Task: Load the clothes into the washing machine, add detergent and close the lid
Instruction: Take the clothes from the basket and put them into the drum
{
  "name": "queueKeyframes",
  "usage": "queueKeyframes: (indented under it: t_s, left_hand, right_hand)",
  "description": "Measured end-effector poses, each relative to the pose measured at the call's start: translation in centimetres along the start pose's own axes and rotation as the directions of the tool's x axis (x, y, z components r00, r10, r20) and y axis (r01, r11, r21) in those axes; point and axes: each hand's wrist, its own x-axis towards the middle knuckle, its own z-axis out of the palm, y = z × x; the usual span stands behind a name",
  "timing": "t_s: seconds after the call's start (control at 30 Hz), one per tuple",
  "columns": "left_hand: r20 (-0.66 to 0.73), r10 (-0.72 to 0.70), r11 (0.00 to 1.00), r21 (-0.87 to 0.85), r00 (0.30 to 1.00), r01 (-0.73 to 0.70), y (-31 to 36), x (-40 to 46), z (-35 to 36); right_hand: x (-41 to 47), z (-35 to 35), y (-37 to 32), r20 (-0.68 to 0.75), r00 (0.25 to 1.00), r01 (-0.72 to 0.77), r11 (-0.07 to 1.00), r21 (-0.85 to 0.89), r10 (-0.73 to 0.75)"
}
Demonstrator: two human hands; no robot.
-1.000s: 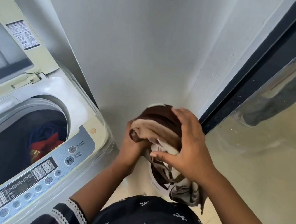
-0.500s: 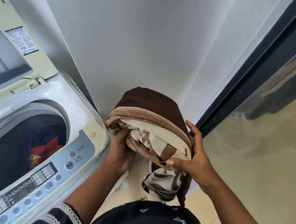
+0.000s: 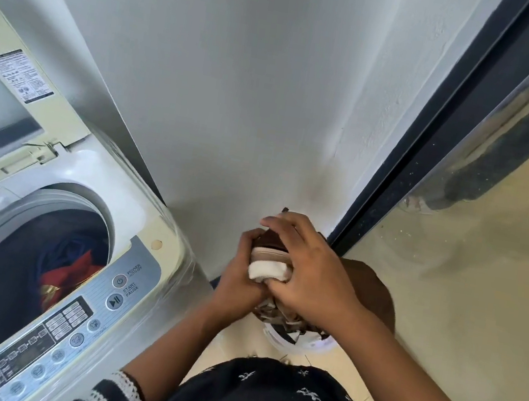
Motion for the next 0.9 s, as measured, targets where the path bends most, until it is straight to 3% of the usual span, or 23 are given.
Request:
queueKeyframes:
  t_s: [0.1, 0.17, 0.3, 0.5, 0.6, 0.73, 0.9]
  left_hand:
    - [-0.113, -0.019, 0.986, -0.168, 0.993, 0.0, -0.2, -0.4, -1.8]
    - [-0.16, -0.047, 0.945, -0.327, 0.986, -0.008, -0.2, -0.4, -2.6]
    - [-0.2, -0.26, 0.712, -0.701, 0.945, 0.047, 0.4, -0.2, -2.9]
    - [-0.163, -0.342, 0.54, -0.84, 0.925, 0.051, 1.4, -0.3, -1.8]
    - [-0.138, -0.355, 0.497, -0.865, 0.924, 0.062, 1.6, -0.5, -1.2]
    - [-0.121, -0.391, 0.461, -0.884, 0.912, 0.08, 1.4, -1.1, -1.2]
    - [-0.029, -0.425, 0.408, -0.898, 0.905, 0.163, 0.7, -1.6, -1.4]
  right_hand:
    - [-0.1, -0.8, -0.4, -0.018, 1.0, 0.005, 0.964, 0.266, 0.0]
    - [-0.5, -0.9, 0.8, 0.002, 0.999, -0.046, 0.956, 0.289, 0.047]
    - [-1.9, -0.4, 3.7, 0.092, 0.97, -0.243, 0.877, 0.414, 0.225]
    - [-2.3, 0.0, 4.2, 0.065, 0.978, -0.195, 0.77, 0.607, 0.196]
    - [-3.1, 1.0, 3.8, 0.072, 0.946, -0.247, 0.558, 0.792, 0.316]
    - [-4.3, 2.1, 3.3, 0.287, 0.835, -0.4, 0.159, 0.903, 0.47]
    - [-4.6, 2.4, 3.3, 0.334, 0.812, -0.296, -0.156, 0.942, 0.479]
